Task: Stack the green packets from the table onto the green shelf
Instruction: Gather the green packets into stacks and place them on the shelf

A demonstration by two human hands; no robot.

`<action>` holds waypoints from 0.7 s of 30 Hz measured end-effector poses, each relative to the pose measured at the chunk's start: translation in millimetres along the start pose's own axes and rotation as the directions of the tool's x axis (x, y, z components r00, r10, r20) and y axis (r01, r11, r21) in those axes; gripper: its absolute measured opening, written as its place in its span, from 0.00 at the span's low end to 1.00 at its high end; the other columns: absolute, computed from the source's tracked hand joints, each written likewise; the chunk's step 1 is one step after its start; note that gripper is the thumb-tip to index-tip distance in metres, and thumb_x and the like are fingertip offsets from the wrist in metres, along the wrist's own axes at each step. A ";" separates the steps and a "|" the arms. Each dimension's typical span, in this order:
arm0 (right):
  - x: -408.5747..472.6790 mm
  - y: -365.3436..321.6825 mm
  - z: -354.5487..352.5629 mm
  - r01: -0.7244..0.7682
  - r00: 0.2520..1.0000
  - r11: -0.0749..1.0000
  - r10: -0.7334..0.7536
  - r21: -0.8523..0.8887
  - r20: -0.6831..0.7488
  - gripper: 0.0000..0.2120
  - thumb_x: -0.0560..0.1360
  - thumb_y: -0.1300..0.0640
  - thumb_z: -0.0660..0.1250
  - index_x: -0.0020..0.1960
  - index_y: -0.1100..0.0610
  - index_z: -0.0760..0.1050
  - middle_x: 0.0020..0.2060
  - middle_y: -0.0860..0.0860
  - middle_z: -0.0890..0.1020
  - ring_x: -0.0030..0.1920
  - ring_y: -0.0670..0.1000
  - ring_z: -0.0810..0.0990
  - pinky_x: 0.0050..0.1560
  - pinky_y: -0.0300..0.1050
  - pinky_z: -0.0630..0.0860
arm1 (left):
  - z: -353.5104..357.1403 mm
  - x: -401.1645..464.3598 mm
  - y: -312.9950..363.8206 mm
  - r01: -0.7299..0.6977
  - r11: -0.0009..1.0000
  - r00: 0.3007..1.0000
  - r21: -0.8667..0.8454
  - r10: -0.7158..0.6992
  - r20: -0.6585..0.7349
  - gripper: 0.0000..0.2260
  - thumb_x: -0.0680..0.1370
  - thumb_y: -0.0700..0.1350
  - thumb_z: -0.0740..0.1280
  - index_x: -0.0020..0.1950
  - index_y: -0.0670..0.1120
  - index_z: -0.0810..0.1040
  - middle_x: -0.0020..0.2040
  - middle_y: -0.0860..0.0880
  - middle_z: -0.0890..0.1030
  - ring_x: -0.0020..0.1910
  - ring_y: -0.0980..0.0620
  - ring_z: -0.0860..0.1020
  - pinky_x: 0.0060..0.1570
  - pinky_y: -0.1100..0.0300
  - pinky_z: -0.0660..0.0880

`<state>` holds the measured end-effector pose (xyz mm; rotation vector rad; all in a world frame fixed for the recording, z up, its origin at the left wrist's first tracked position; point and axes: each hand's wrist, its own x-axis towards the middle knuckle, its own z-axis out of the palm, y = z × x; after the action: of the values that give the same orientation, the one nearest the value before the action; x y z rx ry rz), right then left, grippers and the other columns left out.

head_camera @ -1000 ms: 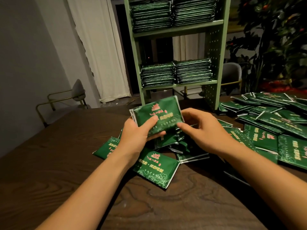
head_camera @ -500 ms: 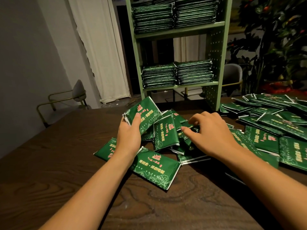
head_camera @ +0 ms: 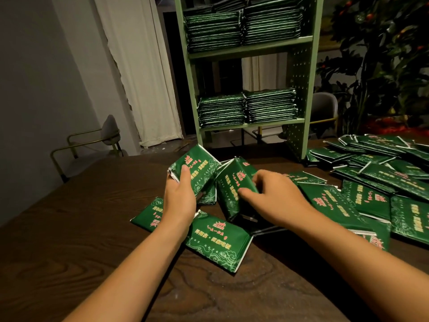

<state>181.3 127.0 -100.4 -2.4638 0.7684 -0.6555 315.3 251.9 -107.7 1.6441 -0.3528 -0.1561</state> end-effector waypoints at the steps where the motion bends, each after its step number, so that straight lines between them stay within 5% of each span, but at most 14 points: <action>1: 0.9 3.1 -5.9 -0.030 1.000 0.996 0.029 0.081 0.013 0.13 0.76 0.45 0.69 0.43 0.54 0.73 0.38 0.49 0.79 0.42 0.52 0.76 0.39 0.47 0.70 | -1.7 -0.1 1.6 0.009 0.999 1.000 -0.046 -0.010 -0.014 0.20 0.83 0.64 0.55 0.50 0.47 0.71 0.46 0.50 0.76 0.46 0.51 0.77 0.52 0.51 0.72; 6: 8.3 21.3 -34.0 -0.139 0.989 0.820 0.140 0.555 0.041 0.04 0.80 0.56 0.67 0.49 0.56 0.76 0.47 0.54 0.84 0.42 0.52 0.81 0.43 0.49 0.77 | -5.3 4.8 2.7 0.053 0.976 0.998 -0.210 -0.058 -0.018 0.17 0.85 0.55 0.58 0.58 0.41 0.74 0.54 0.43 0.83 0.46 0.47 0.86 0.44 0.54 0.84; 9: 8.4 28.6 -39.3 -0.143 0.990 0.751 0.123 0.645 0.077 0.03 0.81 0.60 0.65 0.51 0.55 0.78 0.49 0.55 0.84 0.42 0.51 0.79 0.40 0.46 0.74 | -5.0 -0.2 5.2 0.068 0.972 0.996 -0.223 -0.053 0.070 0.18 0.85 0.55 0.60 0.62 0.41 0.74 0.57 0.41 0.82 0.46 0.46 0.87 0.42 0.55 0.84; 12: 6.1 27.1 -37.9 -0.110 0.994 0.736 0.069 0.667 0.087 0.05 0.81 0.62 0.66 0.53 0.55 0.79 0.48 0.55 0.83 0.42 0.50 0.82 0.42 0.48 0.79 | -3.2 -2.8 3.6 0.048 0.987 0.991 -0.156 -0.027 0.131 0.25 0.79 0.65 0.64 0.62 0.45 0.74 0.60 0.45 0.80 0.57 0.45 0.83 0.53 0.47 0.82; 15: 5.3 23.9 -34.7 -0.038 0.999 0.751 0.023 0.659 0.032 0.06 0.80 0.64 0.66 0.53 0.56 0.80 0.42 0.51 0.83 0.36 0.43 0.82 0.36 0.37 0.77 | -3.1 -3.5 -0.5 0.067 0.989 0.970 -0.130 -0.034 0.241 0.41 0.66 0.77 0.65 0.67 0.49 0.77 0.63 0.48 0.82 0.61 0.46 0.81 0.63 0.42 0.76; 19: 4.3 22.2 -28.7 -0.002 0.999 0.766 0.026 0.643 -0.027 0.06 0.79 0.61 0.68 0.52 0.53 0.80 0.39 0.47 0.84 0.36 0.42 0.83 0.36 0.37 0.77 | -2.1 -16.4 13.8 0.129 0.963 0.893 -0.235 -0.009 0.450 0.21 0.82 0.59 0.60 0.61 0.45 0.81 0.56 0.43 0.86 0.55 0.44 0.85 0.52 0.43 0.83; 21: 7.2 24.1 -27.8 -0.010 0.994 0.779 0.074 0.626 -0.076 0.05 0.78 0.60 0.70 0.52 0.52 0.80 0.39 0.48 0.84 0.40 0.44 0.84 0.37 0.37 0.78 | -0.8 -18.0 13.6 0.115 0.954 0.877 -0.276 0.033 0.480 0.17 0.83 0.52 0.60 0.60 0.42 0.81 0.54 0.42 0.86 0.53 0.44 0.85 0.45 0.49 0.85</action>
<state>161.4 96.8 -90.2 -1.8045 0.5205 -0.8564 296.8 257.4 -96.1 1.2965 -0.6399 -0.6313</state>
